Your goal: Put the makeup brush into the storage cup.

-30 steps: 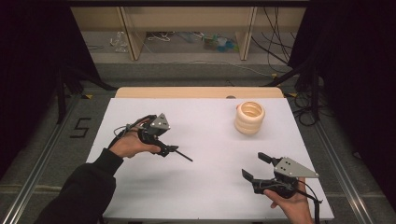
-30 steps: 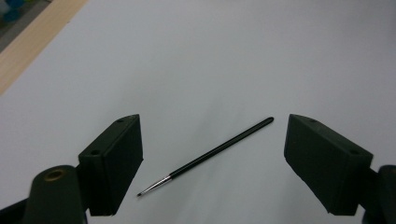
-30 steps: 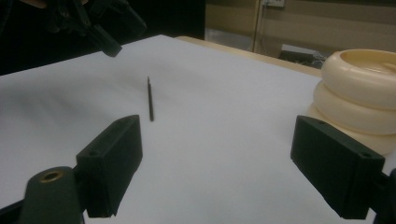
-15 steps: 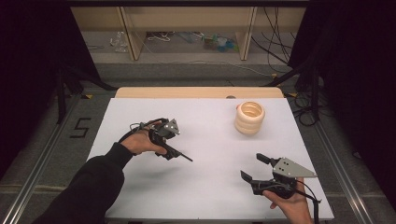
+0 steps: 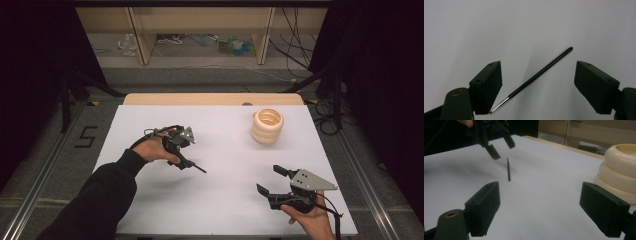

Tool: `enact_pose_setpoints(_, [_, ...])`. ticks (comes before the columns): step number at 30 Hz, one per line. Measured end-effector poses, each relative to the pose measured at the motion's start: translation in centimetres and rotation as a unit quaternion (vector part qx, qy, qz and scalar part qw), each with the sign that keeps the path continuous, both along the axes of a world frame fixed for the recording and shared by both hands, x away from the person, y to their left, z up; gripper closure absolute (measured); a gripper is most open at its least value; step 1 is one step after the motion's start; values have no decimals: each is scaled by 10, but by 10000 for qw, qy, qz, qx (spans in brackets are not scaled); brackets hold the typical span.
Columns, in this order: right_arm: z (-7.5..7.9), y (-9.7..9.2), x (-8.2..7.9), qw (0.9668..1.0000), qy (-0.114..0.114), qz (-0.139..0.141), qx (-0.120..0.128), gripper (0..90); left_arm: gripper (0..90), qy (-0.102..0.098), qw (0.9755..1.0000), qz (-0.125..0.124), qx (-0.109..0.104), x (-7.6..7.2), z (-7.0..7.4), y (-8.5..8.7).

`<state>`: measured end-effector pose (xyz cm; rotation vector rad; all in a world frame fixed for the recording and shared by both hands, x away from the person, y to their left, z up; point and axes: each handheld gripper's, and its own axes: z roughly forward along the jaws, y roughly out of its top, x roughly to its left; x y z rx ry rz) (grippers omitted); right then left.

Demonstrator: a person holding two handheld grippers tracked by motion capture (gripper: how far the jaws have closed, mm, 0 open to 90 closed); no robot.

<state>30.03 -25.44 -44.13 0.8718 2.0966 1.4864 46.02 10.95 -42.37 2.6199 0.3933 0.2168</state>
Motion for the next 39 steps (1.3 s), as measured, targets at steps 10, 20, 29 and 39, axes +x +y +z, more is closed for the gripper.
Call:
enact_pose_setpoints(10, [0,0,0,9999,78,22,-126,178,224,164,9991,-80,389,6,-21,-4])
enact_pose_setpoints(20, [-2,1,1,9999,2,84,-132,180,256,199,9975,-160,662,16,-29,-5])
enact_pose_setpoints(29, [-2,2,1,9998,11,95,-150,181,276,178,9964,-249,787,16,-27,-10])
enact_pose_setpoints(39, [-2,2,0,9997,43,92,-207,181,293,145,9954,-331,885,16,-31,-12])
